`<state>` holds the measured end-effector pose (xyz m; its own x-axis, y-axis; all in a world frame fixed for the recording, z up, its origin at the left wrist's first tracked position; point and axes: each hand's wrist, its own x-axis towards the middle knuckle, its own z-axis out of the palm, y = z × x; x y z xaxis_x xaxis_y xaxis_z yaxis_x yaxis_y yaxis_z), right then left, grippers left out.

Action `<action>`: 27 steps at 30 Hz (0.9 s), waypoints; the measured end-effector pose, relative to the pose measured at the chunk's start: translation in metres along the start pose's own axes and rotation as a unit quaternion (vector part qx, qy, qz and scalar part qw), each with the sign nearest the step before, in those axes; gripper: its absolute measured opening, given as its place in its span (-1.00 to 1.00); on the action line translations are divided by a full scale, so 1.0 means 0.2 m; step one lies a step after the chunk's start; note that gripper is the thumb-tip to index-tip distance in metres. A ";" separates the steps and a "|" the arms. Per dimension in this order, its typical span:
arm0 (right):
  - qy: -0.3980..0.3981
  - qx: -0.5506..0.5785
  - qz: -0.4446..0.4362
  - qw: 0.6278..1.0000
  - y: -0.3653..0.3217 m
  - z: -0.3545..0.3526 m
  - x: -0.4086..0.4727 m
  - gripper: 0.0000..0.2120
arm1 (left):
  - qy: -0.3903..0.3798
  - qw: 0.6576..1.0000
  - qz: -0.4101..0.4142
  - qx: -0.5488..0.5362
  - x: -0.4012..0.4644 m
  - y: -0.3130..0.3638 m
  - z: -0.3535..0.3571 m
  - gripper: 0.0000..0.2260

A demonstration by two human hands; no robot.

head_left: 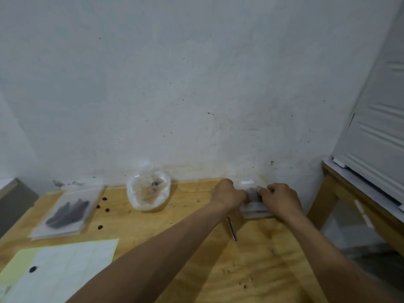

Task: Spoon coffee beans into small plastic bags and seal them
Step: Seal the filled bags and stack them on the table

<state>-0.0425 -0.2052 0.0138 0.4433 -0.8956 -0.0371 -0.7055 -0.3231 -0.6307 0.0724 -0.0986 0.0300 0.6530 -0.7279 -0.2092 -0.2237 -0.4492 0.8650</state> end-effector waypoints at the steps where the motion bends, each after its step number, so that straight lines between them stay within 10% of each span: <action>1: 0.000 0.000 0.001 1.000 0.00 0.01 0.00 -0.52 | 0.006 1.000 -0.004 0.000 0.00 0.00 0.00 -0.80; 12: 0.046 -0.032 -0.030 0.998 -0.07 -0.01 -0.04 -0.53 | 0.019 0.999 0.039 -0.011 -0.01 -0.01 -0.06 -0.34; 27: 0.013 0.054 -0.277 0.959 -1.06 0.34 -0.45 -0.74 | 0.286 0.953 0.079 -0.058 -0.32 -0.40 -1.11 -0.72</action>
<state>0.1044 -0.0346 0.0974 0.7185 -0.6038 0.3452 -0.3046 -0.7194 -0.6243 0.2089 0.0980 0.0758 0.9129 -0.3658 0.1811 -0.2911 -0.2726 0.9170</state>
